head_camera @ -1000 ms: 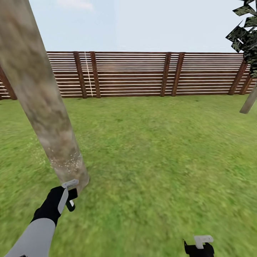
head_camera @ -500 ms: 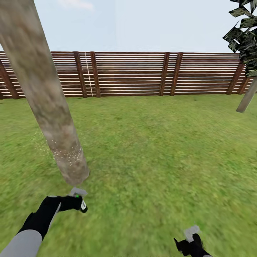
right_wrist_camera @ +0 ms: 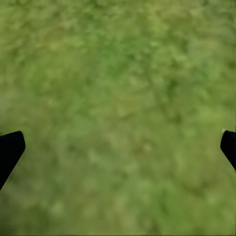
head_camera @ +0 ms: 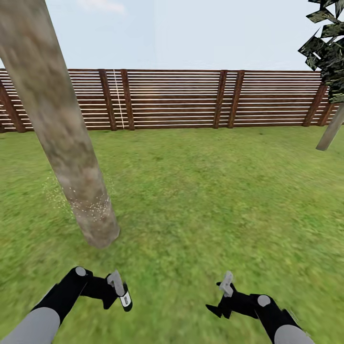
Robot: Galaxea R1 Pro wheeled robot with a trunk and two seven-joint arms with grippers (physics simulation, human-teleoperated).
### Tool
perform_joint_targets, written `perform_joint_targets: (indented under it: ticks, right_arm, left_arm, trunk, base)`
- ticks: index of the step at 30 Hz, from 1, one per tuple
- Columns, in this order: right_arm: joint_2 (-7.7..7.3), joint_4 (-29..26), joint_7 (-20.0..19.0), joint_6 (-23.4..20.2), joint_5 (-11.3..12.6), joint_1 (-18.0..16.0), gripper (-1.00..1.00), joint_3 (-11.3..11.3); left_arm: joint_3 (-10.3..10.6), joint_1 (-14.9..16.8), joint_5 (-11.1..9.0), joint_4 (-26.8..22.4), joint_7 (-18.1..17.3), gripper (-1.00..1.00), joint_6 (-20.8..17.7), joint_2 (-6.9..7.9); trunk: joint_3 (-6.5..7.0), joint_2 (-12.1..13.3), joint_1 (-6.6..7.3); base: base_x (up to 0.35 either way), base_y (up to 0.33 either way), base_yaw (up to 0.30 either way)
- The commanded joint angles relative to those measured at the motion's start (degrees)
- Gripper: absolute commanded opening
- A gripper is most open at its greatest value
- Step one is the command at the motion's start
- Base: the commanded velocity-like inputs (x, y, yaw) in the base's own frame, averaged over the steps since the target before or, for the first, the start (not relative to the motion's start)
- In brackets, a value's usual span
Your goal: In the garden, pick up the pesticide atomizer on the floor and spray pesticide onto both trees until each tree trunk is fully covered.
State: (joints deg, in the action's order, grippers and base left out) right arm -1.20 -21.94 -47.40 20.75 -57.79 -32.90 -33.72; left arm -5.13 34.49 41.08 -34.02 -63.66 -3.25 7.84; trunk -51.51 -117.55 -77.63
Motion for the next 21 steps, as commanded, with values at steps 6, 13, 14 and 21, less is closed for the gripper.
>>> perform_joint_targets:
  ticks: [6, 13, 14, 21]
  right_arm:
    - [4.58, -2.81, -0.39, 0.43, -0.4, -0.14, -1.0, 8.39]
    - [9.35, -5.05, -7.02, 0.3, -0.39, -1.07, -1.0, 9.02]
    - [9.49, -5.17, -7.61, 0.28, -0.39, -1.33, -1.0, 9.02]
    - [10.39, -5.38, -10.39, 0.25, -0.3, -1.82, -1.0, 10.71]
  left_arm:
    - [7.95, -0.03, 0.2, -0.08, -0.41, -1.0, -0.2, -0.32]
    - [12.7, -0.04, 0.26, -0.08, -0.41, -1.0, -0.25, -0.79]
    - [12.86, -0.04, 0.29, -0.08, -0.41, -1.0, -0.26, -1.07]
    - [13.39, 0.13, 0.58, -0.17, -0.36, -1.0, -0.52, -3.39]
  trunk:
    - [-0.05, -0.02, 0.01]
    - [-0.05, -0.02, 0.01]
    - [-0.05, -0.02, 0.01]
    - [-0.05, -0.02, 0.01]
  base:
    - [0.0, 0.0, 0.0]
    - [0.0, 0.0, 0.0]
    - [0.0, 0.0, 0.0]
    - [0.0, 0.0, 0.0]
